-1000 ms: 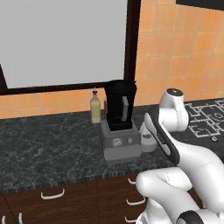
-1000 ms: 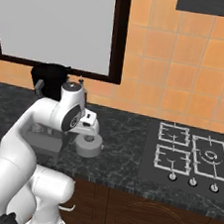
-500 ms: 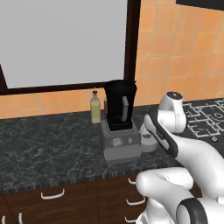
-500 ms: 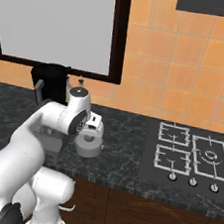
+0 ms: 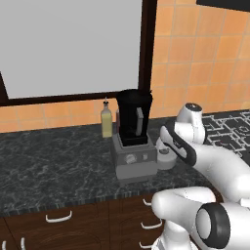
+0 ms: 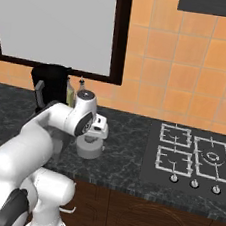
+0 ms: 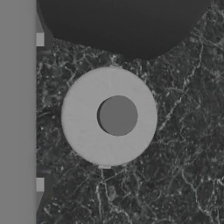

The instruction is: Close the lid blender by securely placing the lid on top.

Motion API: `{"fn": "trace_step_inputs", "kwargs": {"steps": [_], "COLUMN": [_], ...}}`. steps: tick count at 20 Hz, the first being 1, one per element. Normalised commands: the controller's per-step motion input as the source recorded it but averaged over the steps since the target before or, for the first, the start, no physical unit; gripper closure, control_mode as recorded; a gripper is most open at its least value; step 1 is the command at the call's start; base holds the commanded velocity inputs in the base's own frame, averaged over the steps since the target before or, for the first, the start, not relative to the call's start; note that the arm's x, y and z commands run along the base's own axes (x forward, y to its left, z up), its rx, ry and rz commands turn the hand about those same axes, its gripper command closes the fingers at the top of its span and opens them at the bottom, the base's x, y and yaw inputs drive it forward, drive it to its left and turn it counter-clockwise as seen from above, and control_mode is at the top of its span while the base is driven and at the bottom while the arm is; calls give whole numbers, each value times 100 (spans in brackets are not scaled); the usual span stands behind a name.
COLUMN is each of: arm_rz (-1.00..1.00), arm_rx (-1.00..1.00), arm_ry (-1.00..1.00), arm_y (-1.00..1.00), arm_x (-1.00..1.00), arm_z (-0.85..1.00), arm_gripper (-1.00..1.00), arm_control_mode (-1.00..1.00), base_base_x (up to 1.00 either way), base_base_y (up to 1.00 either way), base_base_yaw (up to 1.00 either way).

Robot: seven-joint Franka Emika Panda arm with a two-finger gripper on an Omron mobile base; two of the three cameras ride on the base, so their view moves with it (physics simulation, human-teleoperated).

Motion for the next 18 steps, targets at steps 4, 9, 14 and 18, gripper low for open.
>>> {"fn": "trace_step_inputs", "kwargs": {"steps": [4, 9, 14, 18], "arm_rz": [0, 0, 0, 0], "arm_rx": [0, 0, 0, 0], "arm_ry": [0, 0, 0, 0], "arm_y": [0, 1, 2, 1], "arm_x": [18, 18, 18, 20], "arm_z": [-32, -33, -27, -21], "arm_gripper": [-100, -100, -100, -100], "arm_control_mode": [-100, -100, -100, -100], "base_base_x": [0, 0, 0, 0], "base_base_y": [0, 0, 0, 0], "base_base_yaw": [0, 0, 0, 0]}}
